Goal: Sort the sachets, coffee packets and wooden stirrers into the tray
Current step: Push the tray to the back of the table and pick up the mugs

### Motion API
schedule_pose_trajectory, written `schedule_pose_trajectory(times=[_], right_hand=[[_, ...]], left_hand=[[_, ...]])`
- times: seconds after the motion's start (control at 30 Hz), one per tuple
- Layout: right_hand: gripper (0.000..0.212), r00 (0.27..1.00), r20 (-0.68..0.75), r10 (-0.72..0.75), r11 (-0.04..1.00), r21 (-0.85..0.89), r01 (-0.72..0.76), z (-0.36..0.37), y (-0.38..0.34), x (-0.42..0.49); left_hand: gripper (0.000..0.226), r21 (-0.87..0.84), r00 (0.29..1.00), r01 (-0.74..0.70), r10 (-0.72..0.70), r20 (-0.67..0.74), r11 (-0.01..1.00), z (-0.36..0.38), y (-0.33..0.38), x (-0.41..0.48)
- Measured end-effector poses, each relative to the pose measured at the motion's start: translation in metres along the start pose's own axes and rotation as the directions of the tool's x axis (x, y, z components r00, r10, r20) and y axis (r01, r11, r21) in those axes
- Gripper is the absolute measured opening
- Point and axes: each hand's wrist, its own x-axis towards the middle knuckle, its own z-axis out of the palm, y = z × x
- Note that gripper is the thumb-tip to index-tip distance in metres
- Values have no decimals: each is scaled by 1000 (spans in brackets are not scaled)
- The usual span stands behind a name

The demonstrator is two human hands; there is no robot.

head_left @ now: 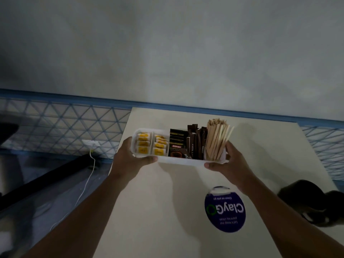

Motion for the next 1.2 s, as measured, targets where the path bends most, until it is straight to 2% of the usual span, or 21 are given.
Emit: schedule_pose_trajectory(times=[0.1, 0.37, 0.67, 0.83, 1.03, 1.2], right_hand=[[79, 1000, 0, 5, 1000, 12, -5, 1, -3, 34], [81, 1000, 6, 17, 1000, 3, -17, 7, 1, 111], [79, 998, 48, 31, 1000, -4, -31, 17, 7, 152], [80, 999, 41, 36, 999, 0, -36, 19, 12, 159], [81, 998, 42, 47, 999, -14, -47, 15, 13, 155], [101, 993, -3, 117, 992, -45, -117, 6, 11, 139]], left_hand=[[63, 29, 1000, 1, -1, -4, 1000, 6, 2, 32], [51, 73, 1000, 12, -11, -13, 997, 24, 8, 96], [48, 104, 999, 44, -44, 6, 994, 36, -3, 132], [67, 116, 997, 71, -72, 3, 991, 38, -12, 142], [69, 141, 996, 85, -85, -4, 986, 39, -10, 139], [111, 156, 985, 160, -149, -82, 975, 31, -7, 126]])
